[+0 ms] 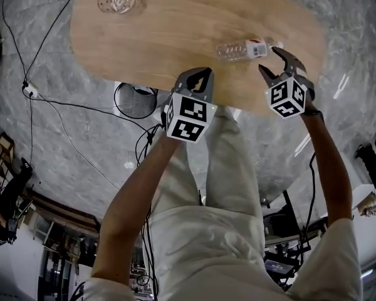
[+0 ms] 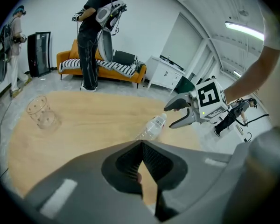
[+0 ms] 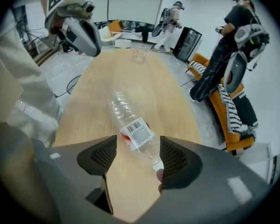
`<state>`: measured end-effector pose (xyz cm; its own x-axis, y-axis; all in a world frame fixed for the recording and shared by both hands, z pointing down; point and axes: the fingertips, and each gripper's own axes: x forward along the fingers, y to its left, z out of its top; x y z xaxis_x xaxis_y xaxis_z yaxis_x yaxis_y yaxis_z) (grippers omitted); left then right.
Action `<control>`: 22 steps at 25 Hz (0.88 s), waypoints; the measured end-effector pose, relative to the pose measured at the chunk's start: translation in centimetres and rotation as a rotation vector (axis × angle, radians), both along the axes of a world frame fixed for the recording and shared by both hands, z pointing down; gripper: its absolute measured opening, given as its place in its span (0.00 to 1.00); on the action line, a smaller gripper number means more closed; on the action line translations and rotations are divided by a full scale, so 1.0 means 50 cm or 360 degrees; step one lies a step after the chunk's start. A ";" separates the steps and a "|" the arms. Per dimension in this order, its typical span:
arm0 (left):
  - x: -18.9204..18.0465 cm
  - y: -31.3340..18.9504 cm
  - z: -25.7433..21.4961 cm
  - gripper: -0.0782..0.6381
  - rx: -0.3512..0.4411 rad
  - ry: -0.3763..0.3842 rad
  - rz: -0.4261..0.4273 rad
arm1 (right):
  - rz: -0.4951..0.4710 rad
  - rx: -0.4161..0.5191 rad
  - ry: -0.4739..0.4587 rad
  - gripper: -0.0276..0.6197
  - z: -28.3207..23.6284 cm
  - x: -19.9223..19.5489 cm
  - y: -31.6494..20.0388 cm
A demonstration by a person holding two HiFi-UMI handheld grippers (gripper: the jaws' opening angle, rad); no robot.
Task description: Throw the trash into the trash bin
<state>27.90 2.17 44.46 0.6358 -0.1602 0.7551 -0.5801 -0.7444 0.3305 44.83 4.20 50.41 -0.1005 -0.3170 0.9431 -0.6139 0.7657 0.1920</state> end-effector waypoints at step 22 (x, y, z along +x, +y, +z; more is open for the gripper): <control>0.030 -0.056 0.049 0.11 -0.0075 -0.0012 -0.0059 | -0.0891 -0.0314 0.0451 0.33 0.166 0.147 -0.017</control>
<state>29.42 -0.65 46.90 0.6245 -0.1476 0.7670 -0.6097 -0.7058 0.3606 52.18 3.34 58.73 0.0607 -0.1072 0.9924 -0.0588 0.9921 0.1108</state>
